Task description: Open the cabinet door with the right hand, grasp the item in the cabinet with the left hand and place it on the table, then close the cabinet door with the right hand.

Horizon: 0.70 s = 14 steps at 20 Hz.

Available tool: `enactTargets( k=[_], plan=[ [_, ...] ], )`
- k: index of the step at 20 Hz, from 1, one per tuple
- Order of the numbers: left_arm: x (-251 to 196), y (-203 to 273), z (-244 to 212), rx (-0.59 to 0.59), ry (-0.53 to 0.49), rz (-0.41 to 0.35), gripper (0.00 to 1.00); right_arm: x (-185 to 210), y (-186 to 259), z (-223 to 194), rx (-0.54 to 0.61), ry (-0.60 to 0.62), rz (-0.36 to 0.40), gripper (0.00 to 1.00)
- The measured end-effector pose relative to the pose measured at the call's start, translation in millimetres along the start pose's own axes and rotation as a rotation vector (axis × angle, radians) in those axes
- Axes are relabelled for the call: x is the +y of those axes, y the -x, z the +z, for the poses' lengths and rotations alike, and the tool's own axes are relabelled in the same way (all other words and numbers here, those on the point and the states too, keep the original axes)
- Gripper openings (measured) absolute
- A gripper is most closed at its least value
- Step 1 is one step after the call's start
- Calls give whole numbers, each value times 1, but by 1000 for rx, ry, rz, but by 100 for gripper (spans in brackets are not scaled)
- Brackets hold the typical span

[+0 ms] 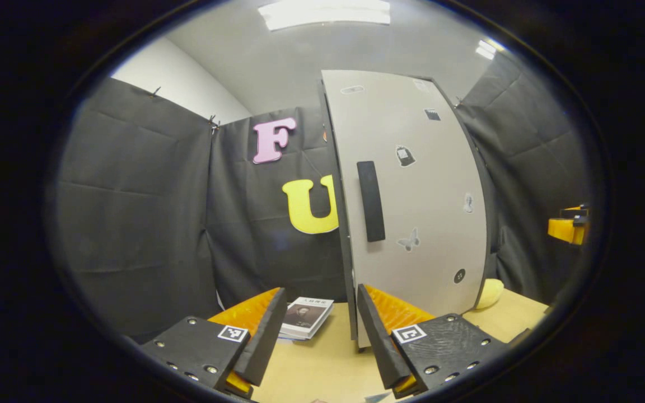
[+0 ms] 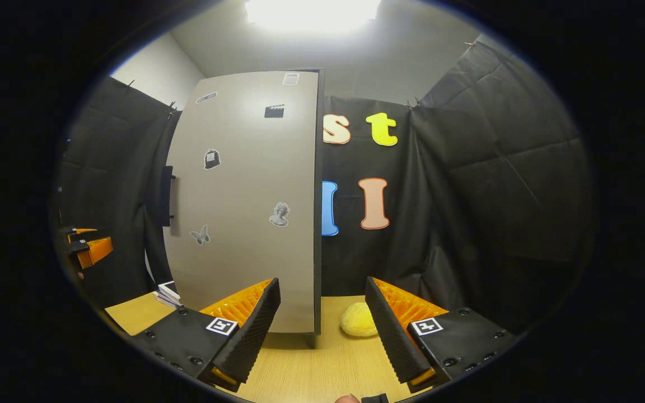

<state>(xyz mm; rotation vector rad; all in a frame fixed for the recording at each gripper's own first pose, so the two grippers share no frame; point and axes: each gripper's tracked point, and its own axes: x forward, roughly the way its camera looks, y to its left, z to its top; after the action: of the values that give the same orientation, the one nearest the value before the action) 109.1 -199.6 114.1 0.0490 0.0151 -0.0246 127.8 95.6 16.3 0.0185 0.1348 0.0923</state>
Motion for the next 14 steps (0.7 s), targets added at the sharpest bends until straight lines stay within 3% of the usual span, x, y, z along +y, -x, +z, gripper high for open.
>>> enactTargets(
  k=[14],
  plan=[
    [2,-5,1,-4,-2,-1,81,1,-2,8,-9,20,-12,96]
  ],
)
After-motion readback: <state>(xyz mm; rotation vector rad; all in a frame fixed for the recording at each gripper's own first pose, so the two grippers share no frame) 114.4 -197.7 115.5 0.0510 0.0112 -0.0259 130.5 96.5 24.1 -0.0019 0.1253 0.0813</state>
